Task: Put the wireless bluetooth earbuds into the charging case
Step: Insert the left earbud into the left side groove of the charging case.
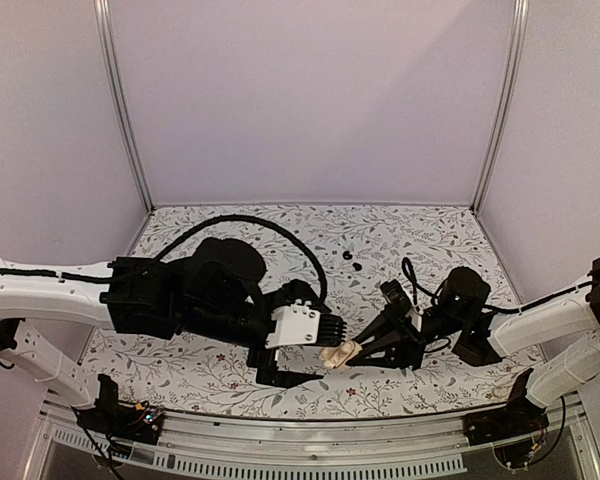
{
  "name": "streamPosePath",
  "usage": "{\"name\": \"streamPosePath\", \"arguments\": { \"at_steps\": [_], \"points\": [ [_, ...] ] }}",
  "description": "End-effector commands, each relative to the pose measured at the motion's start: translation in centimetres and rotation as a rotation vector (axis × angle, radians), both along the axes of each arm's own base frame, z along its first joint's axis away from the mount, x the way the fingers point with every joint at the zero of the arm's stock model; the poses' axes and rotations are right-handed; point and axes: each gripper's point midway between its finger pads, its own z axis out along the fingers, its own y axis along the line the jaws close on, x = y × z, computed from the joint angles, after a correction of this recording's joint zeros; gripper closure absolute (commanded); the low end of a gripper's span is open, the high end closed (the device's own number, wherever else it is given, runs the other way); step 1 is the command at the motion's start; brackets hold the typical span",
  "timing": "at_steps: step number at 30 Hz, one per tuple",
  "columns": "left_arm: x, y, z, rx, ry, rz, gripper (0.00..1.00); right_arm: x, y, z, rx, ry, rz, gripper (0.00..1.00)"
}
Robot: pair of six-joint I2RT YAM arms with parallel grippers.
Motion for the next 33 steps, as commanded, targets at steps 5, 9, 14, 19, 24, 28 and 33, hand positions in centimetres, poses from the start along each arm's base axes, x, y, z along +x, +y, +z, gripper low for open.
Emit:
{"name": "streamPosePath", "arguments": {
  "at_steps": [5,9,14,19,24,28,33],
  "points": [
    [1.4,-0.9,0.1,-0.025,-0.033,0.041,0.00,0.1,0.5,0.8,0.018,-0.017,-0.003,1.00],
    [1.5,-1.1,0.2,-0.035,-0.031,0.046,0.00,0.2,0.5,0.7,0.017,-0.016,-0.006,1.00],
    [1.5,-1.3,0.2,-0.037,-0.027,0.049,0.00,0.2,0.5,0.7,0.016,-0.017,-0.005,1.00],
    [2.5,-1.2,0.0,-0.026,-0.058,0.098,0.00,0.2,0.5,0.7,0.016,-0.017,-0.009,1.00],
    [3.1,-1.2,0.0,-0.025,-0.071,0.130,0.00,0.2,0.5,0.6,0.014,-0.016,-0.012,1.00],
    [3.3,-1.2,0.1,-0.029,-0.074,0.141,0.00,0.3,0.6,0.6,0.013,-0.017,-0.014,1.00],
    [3.4,-1.2,0.1,-0.033,-0.071,0.146,0.00,0.2,0.6,0.5,0.010,-0.016,-0.012,1.00]
  ]
}}
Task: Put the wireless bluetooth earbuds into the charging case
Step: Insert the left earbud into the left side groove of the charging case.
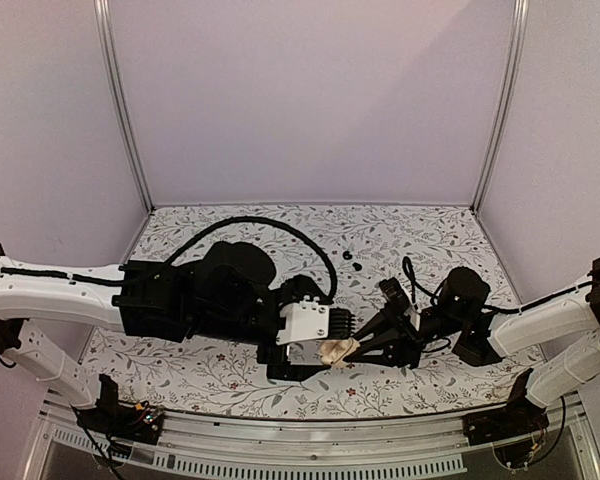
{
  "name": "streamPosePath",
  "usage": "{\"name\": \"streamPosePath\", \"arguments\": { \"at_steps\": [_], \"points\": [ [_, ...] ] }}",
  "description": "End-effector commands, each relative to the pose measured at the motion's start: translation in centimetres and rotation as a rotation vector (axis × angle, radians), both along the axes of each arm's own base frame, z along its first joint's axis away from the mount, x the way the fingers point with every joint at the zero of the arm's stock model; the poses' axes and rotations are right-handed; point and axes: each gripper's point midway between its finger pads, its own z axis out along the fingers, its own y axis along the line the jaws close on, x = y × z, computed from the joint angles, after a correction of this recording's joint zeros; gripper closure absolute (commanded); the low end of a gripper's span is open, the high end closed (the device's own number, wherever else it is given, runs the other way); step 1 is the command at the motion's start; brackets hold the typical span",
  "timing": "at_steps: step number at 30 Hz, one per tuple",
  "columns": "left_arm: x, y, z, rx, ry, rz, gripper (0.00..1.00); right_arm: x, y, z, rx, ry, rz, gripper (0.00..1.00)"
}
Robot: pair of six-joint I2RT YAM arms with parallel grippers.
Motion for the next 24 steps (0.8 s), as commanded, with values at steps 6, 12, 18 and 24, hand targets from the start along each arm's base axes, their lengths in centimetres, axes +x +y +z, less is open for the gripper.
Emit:
{"name": "streamPosePath", "arguments": {
  "at_steps": [6,12,18,24],
  "points": [
    [1.34,-0.48,1.08,-0.046,-0.016,0.054,0.00,-0.36,0.53,0.52,0.013,-0.022,0.021,1.00],
    [1.22,-0.58,1.13,-0.047,-0.014,0.047,0.00,-0.43,0.56,0.46,0.012,-0.022,0.022,1.00],
    [1.43,-0.66,1.30,-0.056,-0.004,0.054,0.00,-0.38,0.64,0.30,0.009,-0.022,0.021,1.00],
    [1.79,-0.63,1.48,-0.062,0.003,0.064,0.00,-0.44,0.68,0.31,0.010,-0.023,0.023,1.00]
  ]
}}
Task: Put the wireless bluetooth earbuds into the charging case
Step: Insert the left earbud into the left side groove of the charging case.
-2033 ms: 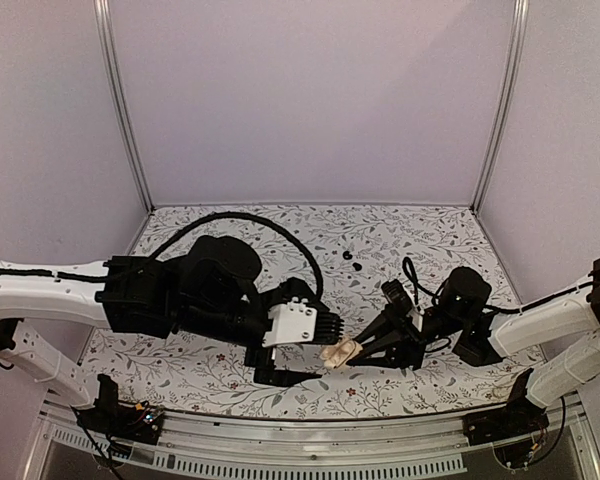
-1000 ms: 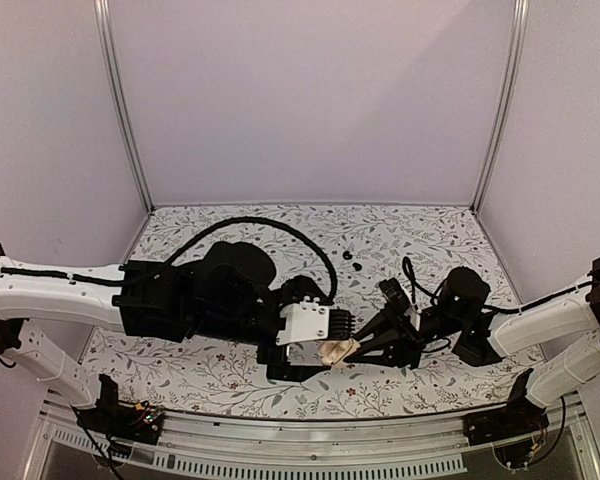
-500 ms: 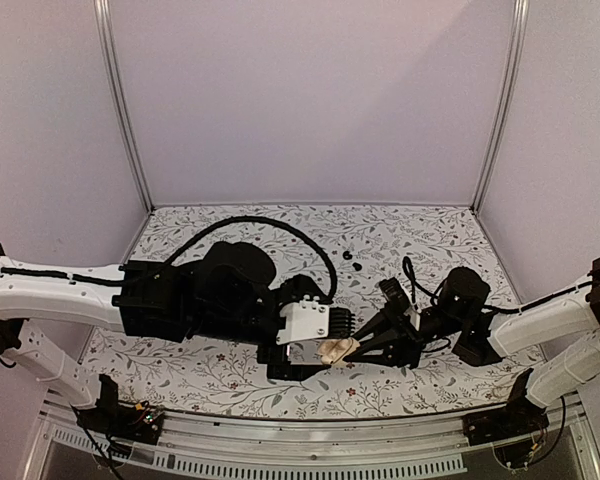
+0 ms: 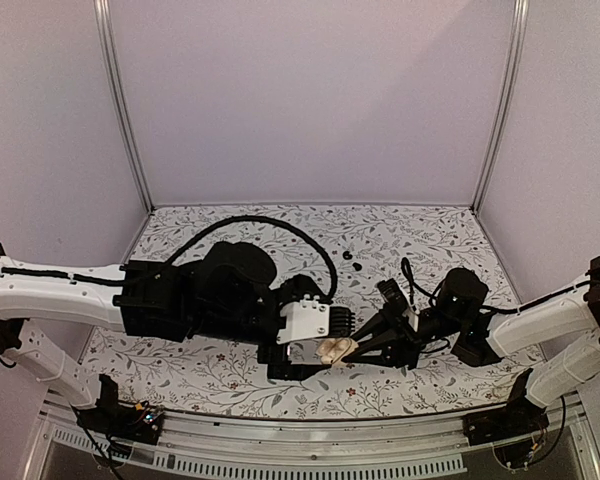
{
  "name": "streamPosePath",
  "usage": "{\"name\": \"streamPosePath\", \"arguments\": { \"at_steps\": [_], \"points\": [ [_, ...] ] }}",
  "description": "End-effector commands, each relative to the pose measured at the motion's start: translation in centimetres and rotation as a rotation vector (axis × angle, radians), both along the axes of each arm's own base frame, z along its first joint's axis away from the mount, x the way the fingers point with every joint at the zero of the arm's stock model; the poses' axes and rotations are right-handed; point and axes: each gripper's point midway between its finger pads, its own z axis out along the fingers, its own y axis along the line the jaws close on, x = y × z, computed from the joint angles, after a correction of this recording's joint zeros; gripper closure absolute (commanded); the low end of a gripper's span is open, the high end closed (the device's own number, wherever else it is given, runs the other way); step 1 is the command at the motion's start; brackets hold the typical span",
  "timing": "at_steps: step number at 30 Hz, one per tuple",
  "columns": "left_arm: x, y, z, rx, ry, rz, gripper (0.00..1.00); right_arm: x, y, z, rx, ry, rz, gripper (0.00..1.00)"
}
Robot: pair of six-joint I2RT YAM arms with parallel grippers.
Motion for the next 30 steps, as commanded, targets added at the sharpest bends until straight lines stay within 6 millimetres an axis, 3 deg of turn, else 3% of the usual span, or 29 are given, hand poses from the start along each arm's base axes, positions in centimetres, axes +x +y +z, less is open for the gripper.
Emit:
{"name": "streamPosePath", "arguments": {
  "at_steps": [1,15,30],
  "points": [
    [1.6,-0.7,1.6,-0.062,-0.006,0.049,0.00,-0.5,0.5,0.6,0.014,-0.016,0.027,1.00],
    [2.4,-0.8,1.4,-0.066,0.014,0.068,0.00,-0.9,0.7,0.7,0.014,-0.016,0.042,1.00],
    [2.3,-0.7,2.7,-0.125,0.077,0.043,0.00,-1.0,0.9,0.6,0.013,-0.017,0.050,1.00]
  ]
}}
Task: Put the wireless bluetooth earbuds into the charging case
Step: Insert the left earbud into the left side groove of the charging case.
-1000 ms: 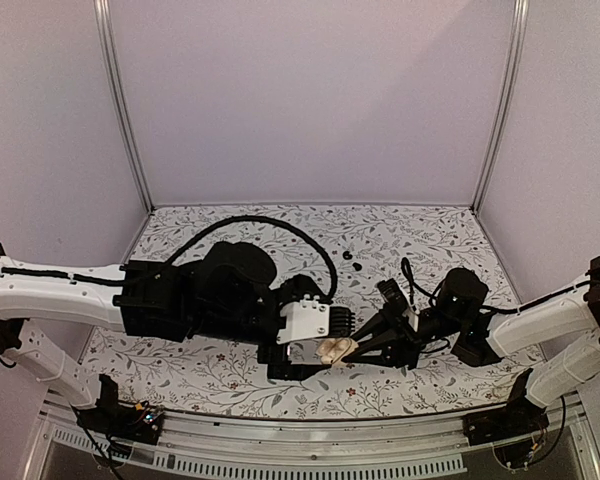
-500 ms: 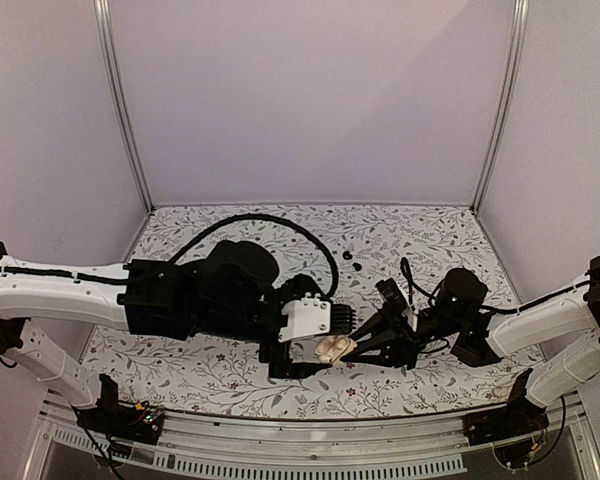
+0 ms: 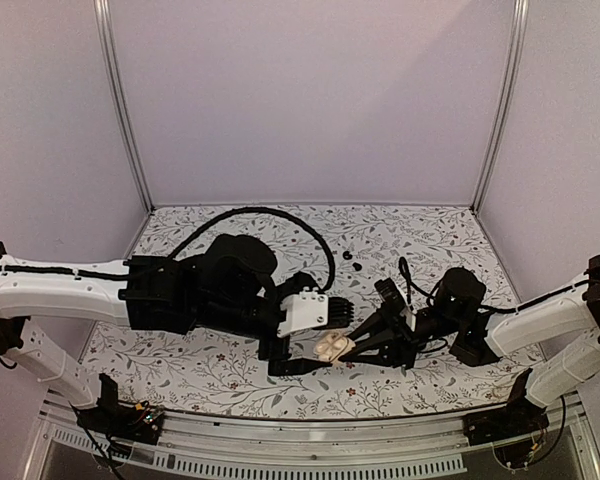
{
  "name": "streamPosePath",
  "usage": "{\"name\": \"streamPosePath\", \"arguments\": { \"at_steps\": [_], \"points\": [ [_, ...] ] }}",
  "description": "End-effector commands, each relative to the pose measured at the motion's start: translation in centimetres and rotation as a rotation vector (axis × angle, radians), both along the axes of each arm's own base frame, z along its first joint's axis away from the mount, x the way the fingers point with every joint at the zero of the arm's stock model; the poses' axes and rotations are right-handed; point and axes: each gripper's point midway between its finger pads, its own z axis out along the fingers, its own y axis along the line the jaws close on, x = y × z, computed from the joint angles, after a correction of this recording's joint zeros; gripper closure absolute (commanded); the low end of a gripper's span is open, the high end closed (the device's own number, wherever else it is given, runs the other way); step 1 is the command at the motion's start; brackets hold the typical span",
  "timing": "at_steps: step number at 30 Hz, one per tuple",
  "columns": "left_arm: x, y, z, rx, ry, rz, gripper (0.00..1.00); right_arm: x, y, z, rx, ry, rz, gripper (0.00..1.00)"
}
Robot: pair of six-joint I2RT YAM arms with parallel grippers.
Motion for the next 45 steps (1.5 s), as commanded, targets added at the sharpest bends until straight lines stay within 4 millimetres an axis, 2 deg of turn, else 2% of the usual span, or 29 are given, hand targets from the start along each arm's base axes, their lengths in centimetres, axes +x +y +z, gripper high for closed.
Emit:
{"name": "streamPosePath", "arguments": {
  "at_steps": [1,22,29,33,37,42,45],
  "points": [
    [2.0,-0.5,3.0,-0.108,-0.004,0.050,0.00,-1.1,0.4,0.6,0.012,-0.015,0.056,1.00],
    [2.9,-0.3,3.4,-0.177,0.081,0.066,0.00,-1.1,0.6,1.3,0.029,-0.019,0.056,1.00],
    [1.2,0.6,5.4,-0.260,0.081,-0.008,0.00,-0.8,0.5,1.2,0.033,-0.007,0.030,1.00],
    [0.8,1.5,7.4,-0.322,0.062,-0.018,0.00,0.0,0.1,1.4,0.050,0.010,0.005,1.00],
    [2.2,2.9,7.6,-0.348,0.088,0.082,0.00,0.5,-0.4,1.9,0.067,0.014,-0.013,1.00],
    [5.8,5.2,6.4,-0.374,0.182,0.262,0.00,0.4,-0.6,2.7,0.086,-0.013,-0.015,1.00],
    [7.4,5.7,5.7,-0.374,0.219,0.339,0.00,0.3,-0.6,3.1,0.088,-0.032,-0.013,1.00]
  ]
}}
